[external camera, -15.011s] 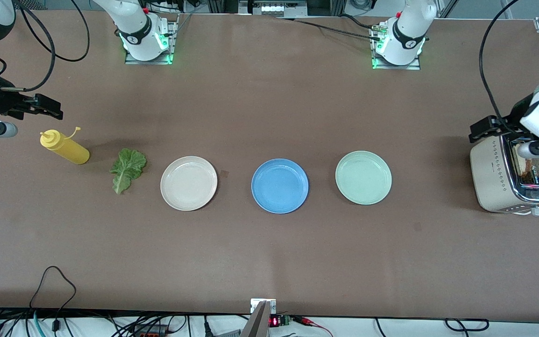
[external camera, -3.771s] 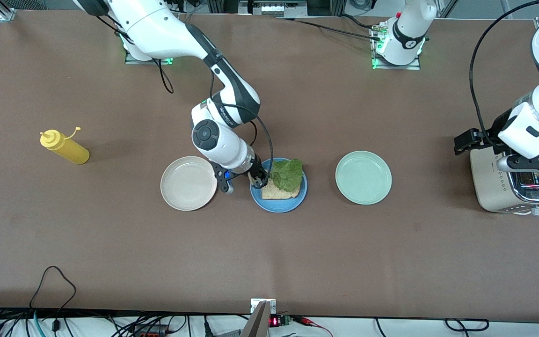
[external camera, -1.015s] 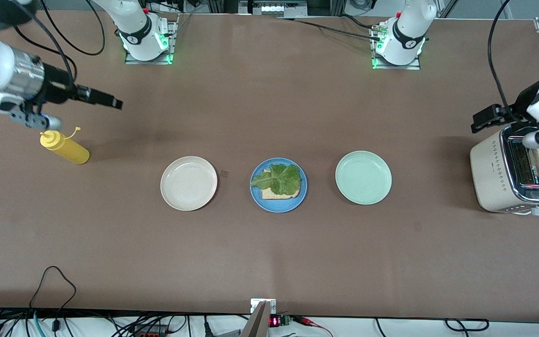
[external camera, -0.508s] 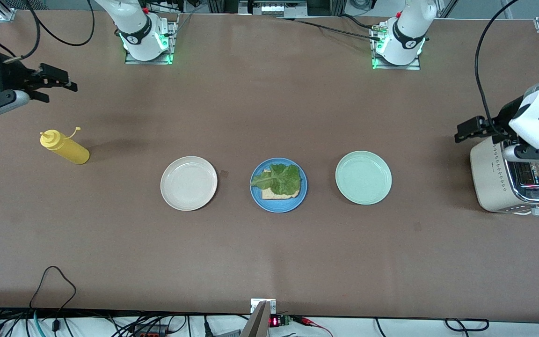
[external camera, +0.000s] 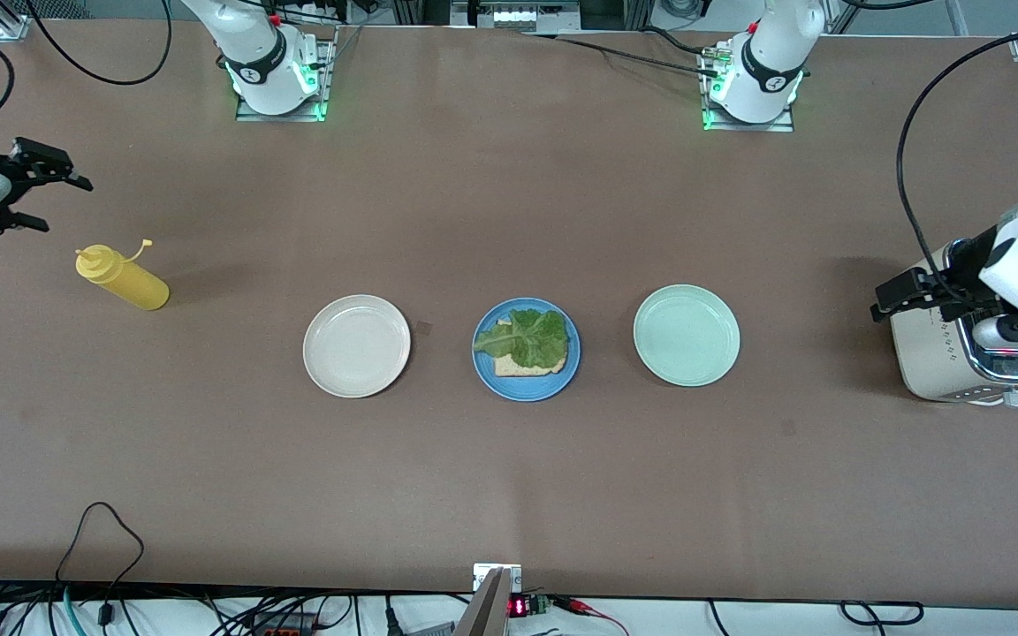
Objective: Make sandwich in blue plate with both arms
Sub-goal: 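Reach the right gripper to the yellow squeeze bottle and grasp it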
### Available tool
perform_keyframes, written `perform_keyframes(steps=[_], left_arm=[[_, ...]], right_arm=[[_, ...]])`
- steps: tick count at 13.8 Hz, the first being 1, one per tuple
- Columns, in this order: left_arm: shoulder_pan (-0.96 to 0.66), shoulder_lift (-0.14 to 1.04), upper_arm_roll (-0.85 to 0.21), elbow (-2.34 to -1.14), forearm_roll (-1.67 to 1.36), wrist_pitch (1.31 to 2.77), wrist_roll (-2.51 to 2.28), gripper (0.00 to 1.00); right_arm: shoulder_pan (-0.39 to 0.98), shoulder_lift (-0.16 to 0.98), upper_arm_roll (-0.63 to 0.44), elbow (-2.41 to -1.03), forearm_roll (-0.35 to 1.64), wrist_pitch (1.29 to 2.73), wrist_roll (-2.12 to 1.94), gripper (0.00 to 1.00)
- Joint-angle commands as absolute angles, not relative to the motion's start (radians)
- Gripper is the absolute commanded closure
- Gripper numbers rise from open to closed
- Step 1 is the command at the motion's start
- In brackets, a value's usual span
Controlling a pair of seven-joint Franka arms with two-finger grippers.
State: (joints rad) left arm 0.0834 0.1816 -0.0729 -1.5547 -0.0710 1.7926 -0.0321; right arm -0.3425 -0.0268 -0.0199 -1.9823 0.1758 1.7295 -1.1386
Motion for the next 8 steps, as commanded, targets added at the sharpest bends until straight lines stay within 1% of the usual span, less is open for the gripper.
perform_keyframes(steps=[1, 2, 3, 5, 8], left_arm=[[0.092, 0.124, -0.071, -1.545, -0.071, 1.746, -0.014, 0.00], [0.092, 0.111, -0.072, -1.539, -0.071, 1.730, -0.015, 0.00], [0.092, 0.097, -0.077, -1.533, -0.068, 1.700, -0.015, 0.00], [0.092, 0.086, -0.081, -1.474, -0.039, 1.593, -0.014, 0.00], [0.092, 0.087, -0.080, -1.460, -0.025, 1.578, -0.011, 0.00]], right_arm=[[-0.397, 0.000, -0.008, -1.988, 0.189, 1.769, -1.342, 0.00], [-0.417, 0.021, -0.014, -1.987, 0.201, 1.784, -1.414, 0.00], [-0.435, 0.047, -0.024, -1.987, 0.254, 1.790, -1.505, 0.00], [-0.457, 0.093, -0.052, -1.987, 0.352, 1.793, -1.690, 0.00], [-0.521, 0.159, -0.054, -1.985, 0.457, 1.789, -1.926, 0.00]])
